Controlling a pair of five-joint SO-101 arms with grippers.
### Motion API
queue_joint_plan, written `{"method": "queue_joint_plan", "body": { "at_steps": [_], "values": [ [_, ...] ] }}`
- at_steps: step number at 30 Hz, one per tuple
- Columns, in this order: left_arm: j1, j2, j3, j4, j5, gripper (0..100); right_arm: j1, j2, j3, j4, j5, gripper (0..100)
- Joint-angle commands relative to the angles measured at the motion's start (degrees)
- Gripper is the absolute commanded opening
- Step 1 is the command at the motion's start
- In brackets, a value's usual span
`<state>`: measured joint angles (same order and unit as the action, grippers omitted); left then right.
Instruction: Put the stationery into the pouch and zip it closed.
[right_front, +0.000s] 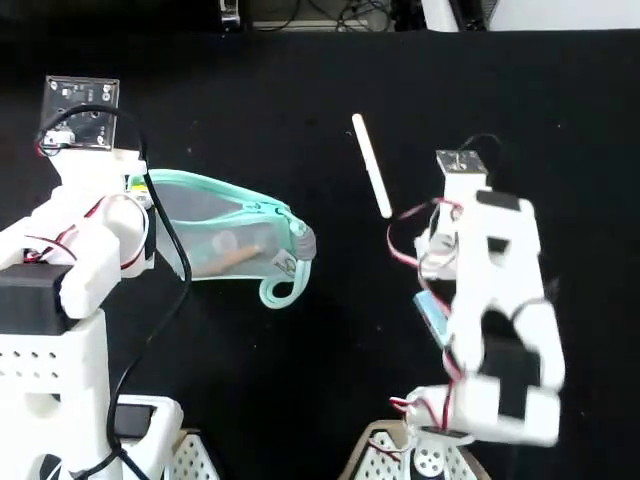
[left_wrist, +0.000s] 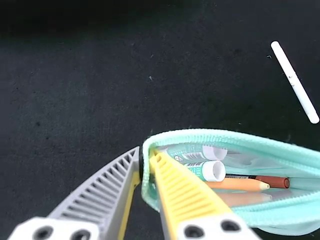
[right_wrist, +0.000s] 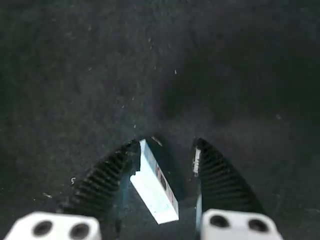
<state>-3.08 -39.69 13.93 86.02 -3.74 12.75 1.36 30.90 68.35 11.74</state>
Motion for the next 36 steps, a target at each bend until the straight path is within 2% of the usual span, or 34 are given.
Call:
{"method": "queue_joint_plan", "body": {
  "at_steps": [1,8,17,21,23,28,36],
  "values": [
    [-0.75,0.97,5.32,0.44,0.0,3,0.79,8.57,-7.96,2.29,2.2,17.4],
    [-0.48,0.97,5.32,0.44,0.0,3,1.14,18.07,-10.24,-1.41,3.6,17.4],
    [-0.48,0.97,5.32,0.44,0.0,3,0.79,19.21,-11.12,4.31,8.62,16.5],
    [-0.75,0.97,5.32,0.44,0.0,3,0.97,19.21,-11.47,4.31,10.81,0.5],
    [-0.75,0.97,5.32,0.44,0.0,3,1.23,18.68,-11.65,3.69,10.81,1.5],
    [-0.75,0.97,5.32,0.44,0.0,3,1.32,14.2,-12.26,2.29,10.81,1.2],
    [-0.75,0.97,5.32,0.44,0.0,3,0.88,-4.7,-8.75,2.29,10.81,1.2]
  ]
}}
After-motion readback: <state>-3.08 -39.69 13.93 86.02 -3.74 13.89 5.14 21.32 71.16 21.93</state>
